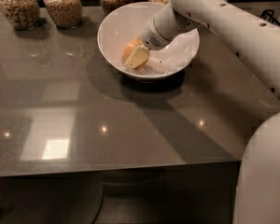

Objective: Pick orange from white bowl

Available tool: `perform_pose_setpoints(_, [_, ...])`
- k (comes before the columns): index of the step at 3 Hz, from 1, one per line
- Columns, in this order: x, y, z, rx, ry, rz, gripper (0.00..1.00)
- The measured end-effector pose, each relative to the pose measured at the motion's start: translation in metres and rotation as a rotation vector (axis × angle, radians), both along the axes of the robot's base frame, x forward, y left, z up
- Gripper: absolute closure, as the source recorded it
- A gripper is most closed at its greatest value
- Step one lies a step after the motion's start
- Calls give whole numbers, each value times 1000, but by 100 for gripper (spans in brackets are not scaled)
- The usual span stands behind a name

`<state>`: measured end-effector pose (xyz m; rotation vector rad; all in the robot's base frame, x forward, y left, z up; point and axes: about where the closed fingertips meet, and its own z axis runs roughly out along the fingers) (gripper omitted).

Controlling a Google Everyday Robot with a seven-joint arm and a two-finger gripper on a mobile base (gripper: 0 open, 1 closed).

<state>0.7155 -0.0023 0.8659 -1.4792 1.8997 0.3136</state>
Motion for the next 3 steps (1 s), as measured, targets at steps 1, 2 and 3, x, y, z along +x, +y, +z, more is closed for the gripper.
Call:
perform_pose_setpoints(1, [4, -2, -8, -41, -10, 6, 36])
perform_pose_setpoints(2, [5, -5, -12, -66, -17, 11, 47])
perform_pose_setpoints(3, [4, -6, -12, -71, -21, 13, 64])
